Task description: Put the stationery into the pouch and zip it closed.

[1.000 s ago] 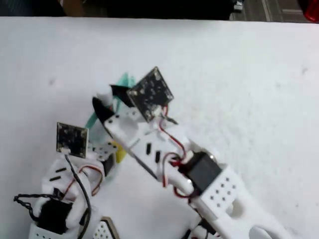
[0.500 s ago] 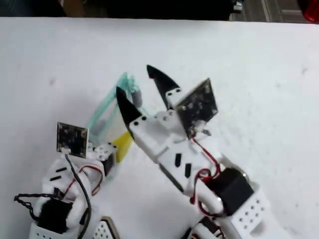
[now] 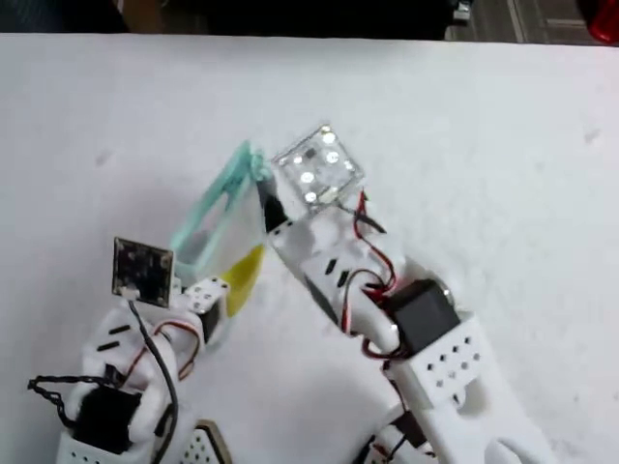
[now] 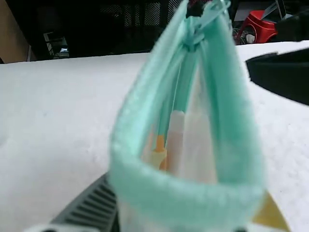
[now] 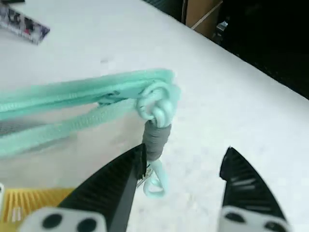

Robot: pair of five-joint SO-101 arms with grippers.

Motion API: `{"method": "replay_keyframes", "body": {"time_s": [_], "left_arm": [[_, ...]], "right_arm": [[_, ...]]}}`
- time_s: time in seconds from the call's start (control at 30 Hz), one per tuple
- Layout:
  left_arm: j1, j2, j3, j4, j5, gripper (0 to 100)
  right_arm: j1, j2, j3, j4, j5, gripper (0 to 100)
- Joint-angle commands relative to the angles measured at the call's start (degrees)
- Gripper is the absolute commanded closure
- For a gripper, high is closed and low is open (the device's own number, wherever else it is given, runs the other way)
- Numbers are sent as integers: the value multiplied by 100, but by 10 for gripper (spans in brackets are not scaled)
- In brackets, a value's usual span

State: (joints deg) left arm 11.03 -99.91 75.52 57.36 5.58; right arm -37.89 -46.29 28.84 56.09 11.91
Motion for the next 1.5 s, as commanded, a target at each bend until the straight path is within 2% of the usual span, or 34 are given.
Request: {"method": "replay_keyframes", "body": {"time_s": [0.0, 0.17, 0.33, 0.43, 0.5, 0.63, 0.77, 0.87, 0.97, 1.33, 1.4, 1.47], "left_arm": [[127, 40, -79, -18, -299, 718], [127, 40, -79, -18, -325, 723], [127, 40, -105, -18, -343, 818], [189, 40, -105, -18, -642, 828], [338, 40, -105, 26, -703, 828], [549, 40, -79, 26, -905, 828], [558, 40, -79, 26, -932, 843], [558, 40, -88, 9, -1037, 906], [558, 40, -79, -9, -1222, 917], [558, 40, -79, -9, -1231, 918], [558, 40, -79, -9, -1231, 918], [558, 40, -79, -9, -1231, 918]], "right_arm": [[-215, 40, 44, -426, 316, 772], [-303, 66, 202, -954, 387, 772], [-295, 699, 176, -1270, 396, 772], [-154, 1015, 167, -1657, 396, 776], [-110, 1095, 158, -1815, 396, 820], [-101, 1077, 141, -2000, 448, 983], [31, 1077, 105, -2431, 976, 981], [207, 1077, -114, -2677, 993, 981], [215, 1077, -501, -2686, 993, 981], [-963, 1138, -1556, -2686, 993, 976], [-1121, 1138, -1538, -2598, 993, 939], [-1200, 1138, -1547, -2220, 976, 830]]}}
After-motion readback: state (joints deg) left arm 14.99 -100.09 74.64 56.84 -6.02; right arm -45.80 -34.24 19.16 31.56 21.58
